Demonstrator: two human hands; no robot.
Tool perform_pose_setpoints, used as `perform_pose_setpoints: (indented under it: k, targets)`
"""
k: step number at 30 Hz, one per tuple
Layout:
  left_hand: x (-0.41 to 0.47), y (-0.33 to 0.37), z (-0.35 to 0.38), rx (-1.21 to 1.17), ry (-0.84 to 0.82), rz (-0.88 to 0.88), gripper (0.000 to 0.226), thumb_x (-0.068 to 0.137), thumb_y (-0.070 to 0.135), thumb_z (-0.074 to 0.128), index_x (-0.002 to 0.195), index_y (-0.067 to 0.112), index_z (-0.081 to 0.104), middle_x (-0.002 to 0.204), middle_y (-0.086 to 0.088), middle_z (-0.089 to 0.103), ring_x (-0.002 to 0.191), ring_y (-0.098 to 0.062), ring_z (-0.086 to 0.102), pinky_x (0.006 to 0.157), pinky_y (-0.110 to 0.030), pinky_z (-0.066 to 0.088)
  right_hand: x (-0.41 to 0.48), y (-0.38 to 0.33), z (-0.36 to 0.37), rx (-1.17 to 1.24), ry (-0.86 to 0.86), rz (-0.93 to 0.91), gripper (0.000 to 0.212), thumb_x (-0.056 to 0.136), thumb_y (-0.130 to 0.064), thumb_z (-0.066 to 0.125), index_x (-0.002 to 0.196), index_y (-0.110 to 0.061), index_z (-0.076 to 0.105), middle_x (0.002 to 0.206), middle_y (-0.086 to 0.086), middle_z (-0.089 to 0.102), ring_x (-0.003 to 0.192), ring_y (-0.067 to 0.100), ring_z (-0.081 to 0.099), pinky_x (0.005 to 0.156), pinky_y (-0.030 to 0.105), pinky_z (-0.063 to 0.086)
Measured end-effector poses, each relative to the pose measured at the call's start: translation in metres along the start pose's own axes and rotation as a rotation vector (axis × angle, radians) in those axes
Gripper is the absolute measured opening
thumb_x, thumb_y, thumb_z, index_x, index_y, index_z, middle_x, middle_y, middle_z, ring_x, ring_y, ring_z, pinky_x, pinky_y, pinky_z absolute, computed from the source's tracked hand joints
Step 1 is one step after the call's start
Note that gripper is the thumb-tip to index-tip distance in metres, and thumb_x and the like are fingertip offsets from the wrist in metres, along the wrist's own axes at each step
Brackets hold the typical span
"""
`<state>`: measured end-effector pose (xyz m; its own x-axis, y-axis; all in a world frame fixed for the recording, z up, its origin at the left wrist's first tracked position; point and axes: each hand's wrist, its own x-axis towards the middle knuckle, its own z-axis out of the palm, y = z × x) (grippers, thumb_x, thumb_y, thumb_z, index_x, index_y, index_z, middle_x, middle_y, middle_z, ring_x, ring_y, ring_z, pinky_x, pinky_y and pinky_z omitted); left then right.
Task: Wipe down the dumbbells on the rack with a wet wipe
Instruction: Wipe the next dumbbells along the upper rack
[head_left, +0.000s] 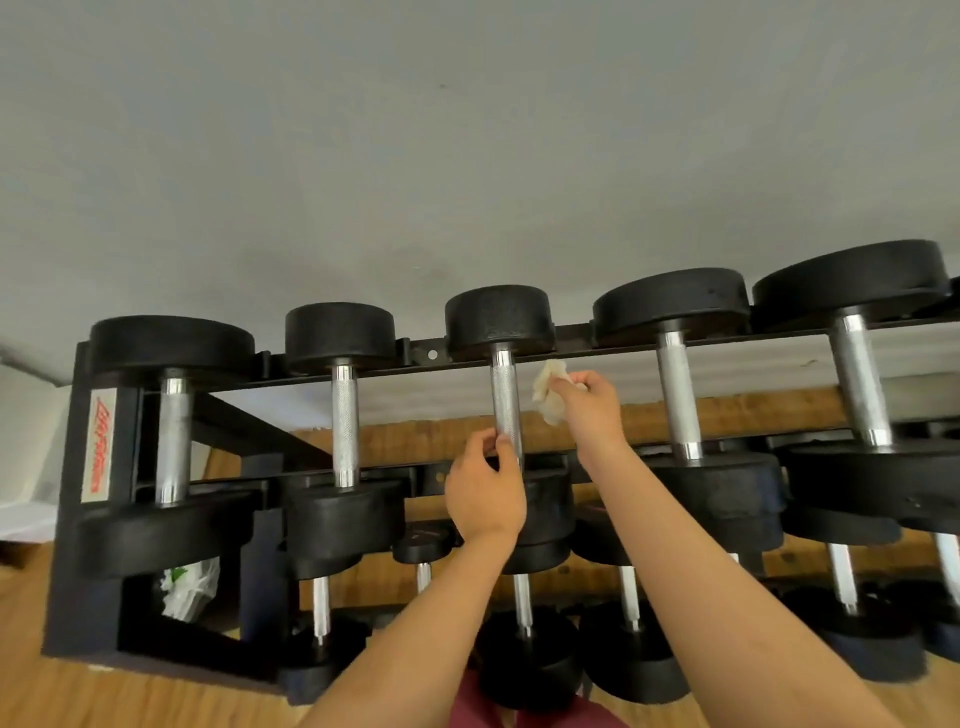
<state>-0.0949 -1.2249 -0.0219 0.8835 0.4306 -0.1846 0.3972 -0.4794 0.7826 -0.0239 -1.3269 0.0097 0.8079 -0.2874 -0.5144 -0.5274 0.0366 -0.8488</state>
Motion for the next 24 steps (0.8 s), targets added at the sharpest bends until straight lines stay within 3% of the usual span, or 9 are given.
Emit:
perform_pose_setpoints:
  k: [3,5,8,11,16,20,24]
  targets:
    - [0.001,-0.001,0.0,0.011,0.0,0.025,0.023,0.098,0.035,0.049,0.113,0.025,0.064,0.101,0.011,0.067,0.093,-0.009,0.061,0.081,-0.029,0.05,0.011,-0.008,0.018,0.077,-0.06,0.116,0.009,0.095,-0.024,0.06,0.098,-0.017,0.054,0.094,0.0,0.055,0.096,0.018,0.055,0.074,0.026,0.044]
    - [0.002,-0.002,0.001,0.001,0.001,0.025,0.022,0.098,0.035,0.051,0.112,0.025,0.064,0.097,0.016,0.065,0.091,-0.005,0.06,0.078,-0.024,0.047,0.016,-0.008,0.022,0.25,-0.18,0.217,0.013,0.096,-0.028,0.059,0.101,-0.017,0.056,0.098,0.0,0.059,0.098,0.016,0.057,0.093,0.033,0.047]
    - [0.003,-0.004,0.003,-0.013,0.002,0.012,0.018,0.097,0.035,0.053,0.109,0.027,0.064,0.089,0.022,0.061,0.085,0.0,0.058,0.075,-0.02,0.045,0.022,0.003,0.022,0.35,-0.242,0.19,0.02,0.098,-0.026,0.057,0.111,-0.013,0.064,0.113,0.008,0.067,0.111,0.022,0.062,0.104,0.039,0.046]
    - [0.003,-0.005,0.005,-0.019,0.003,0.0,0.015,0.096,0.034,0.053,0.107,0.03,0.063,0.081,0.025,0.058,0.078,0.006,0.056,0.072,-0.019,0.044,0.026,0.008,0.021,0.336,-0.18,0.164,0.024,0.097,-0.023,0.058,0.117,-0.012,0.064,0.114,0.009,0.067,0.108,0.021,0.063,0.103,0.04,0.047]
    - [0.003,-0.005,0.004,-0.009,0.002,-0.015,0.013,0.096,0.032,0.054,0.106,0.032,0.062,0.08,0.029,0.056,0.078,0.014,0.054,0.066,-0.008,0.037,0.033,0.007,0.026,0.465,-0.202,0.155,0.017,0.096,-0.005,0.053,0.105,-0.013,0.065,0.118,0.013,0.066,0.106,0.023,0.065,0.094,0.034,0.053]
    - [0.004,-0.006,0.005,0.002,0.002,-0.02,0.016,0.095,0.033,0.054,0.108,0.03,0.063,0.086,0.023,0.061,0.08,0.01,0.055,0.07,-0.016,0.042,0.03,0.012,0.03,0.336,-0.216,0.148,0.028,0.091,-0.009,0.064,0.117,-0.02,0.061,0.117,0.005,0.065,0.106,0.019,0.064,0.092,0.034,0.053]
    - [0.004,-0.006,0.005,-0.017,0.017,-0.036,0.016,0.095,0.033,0.055,0.107,0.029,0.065,0.088,0.019,0.065,0.083,0.003,0.06,0.074,-0.023,0.049,0.028,0.008,0.038,0.196,-0.212,0.068,0.026,0.093,-0.017,0.063,0.118,-0.02,0.06,0.1,-0.008,0.063,0.089,0.004,0.059,0.068,0.019,0.045]
